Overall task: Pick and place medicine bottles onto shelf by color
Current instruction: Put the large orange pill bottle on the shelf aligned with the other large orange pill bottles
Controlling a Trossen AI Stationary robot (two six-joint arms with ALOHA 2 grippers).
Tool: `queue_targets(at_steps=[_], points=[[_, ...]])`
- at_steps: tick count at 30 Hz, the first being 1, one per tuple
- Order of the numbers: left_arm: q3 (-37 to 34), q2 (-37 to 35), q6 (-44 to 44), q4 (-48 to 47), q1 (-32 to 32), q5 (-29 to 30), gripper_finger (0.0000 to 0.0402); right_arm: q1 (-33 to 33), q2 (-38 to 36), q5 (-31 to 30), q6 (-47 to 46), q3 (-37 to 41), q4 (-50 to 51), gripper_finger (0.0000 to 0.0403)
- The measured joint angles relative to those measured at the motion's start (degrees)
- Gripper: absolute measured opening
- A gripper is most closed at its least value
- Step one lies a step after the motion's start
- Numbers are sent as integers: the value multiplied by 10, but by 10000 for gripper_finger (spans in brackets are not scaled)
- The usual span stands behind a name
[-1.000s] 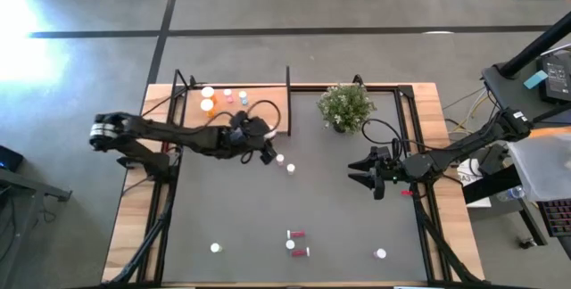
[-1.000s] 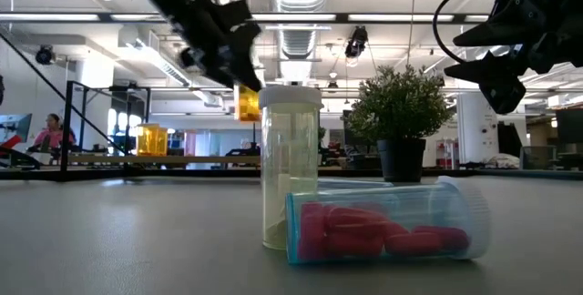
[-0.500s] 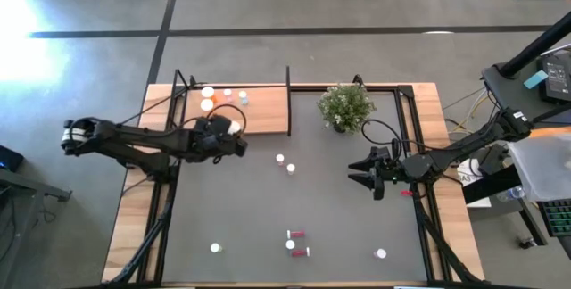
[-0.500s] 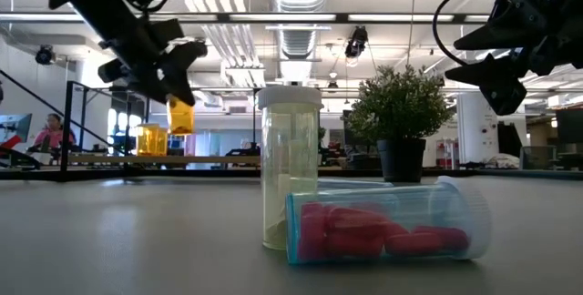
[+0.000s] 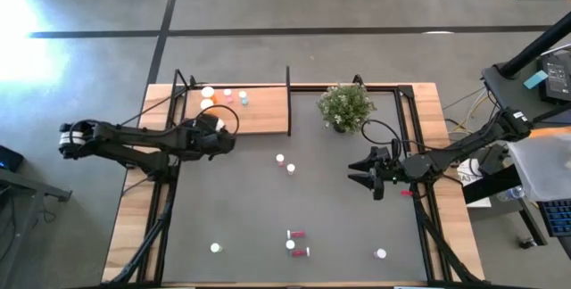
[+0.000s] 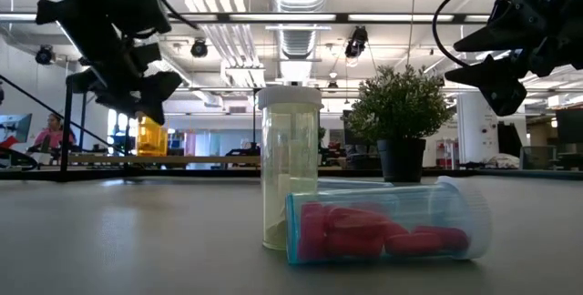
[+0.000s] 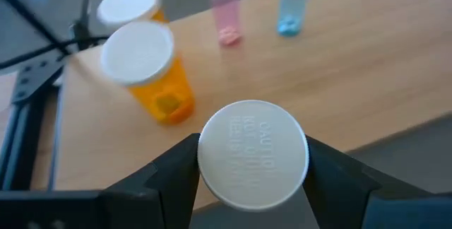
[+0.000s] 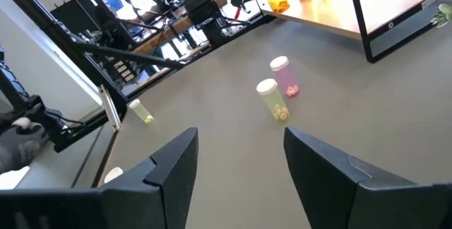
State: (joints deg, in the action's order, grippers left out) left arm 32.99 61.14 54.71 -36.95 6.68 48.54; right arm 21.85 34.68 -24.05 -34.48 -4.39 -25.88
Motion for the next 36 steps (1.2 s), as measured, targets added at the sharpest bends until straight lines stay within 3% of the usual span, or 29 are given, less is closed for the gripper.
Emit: queue_targets(at_steps=[8, 20, 36], points=[[-6, -2, 48, -32, 27, 1, 203, 0, 0, 0, 0, 0, 0, 201], [-10, 0, 50, -46, 82, 5, 203, 0, 0, 0, 0, 0, 0, 201], [-11, 1, 50, -46, 91, 4, 203, 0, 0, 0, 0, 0, 0, 201]])
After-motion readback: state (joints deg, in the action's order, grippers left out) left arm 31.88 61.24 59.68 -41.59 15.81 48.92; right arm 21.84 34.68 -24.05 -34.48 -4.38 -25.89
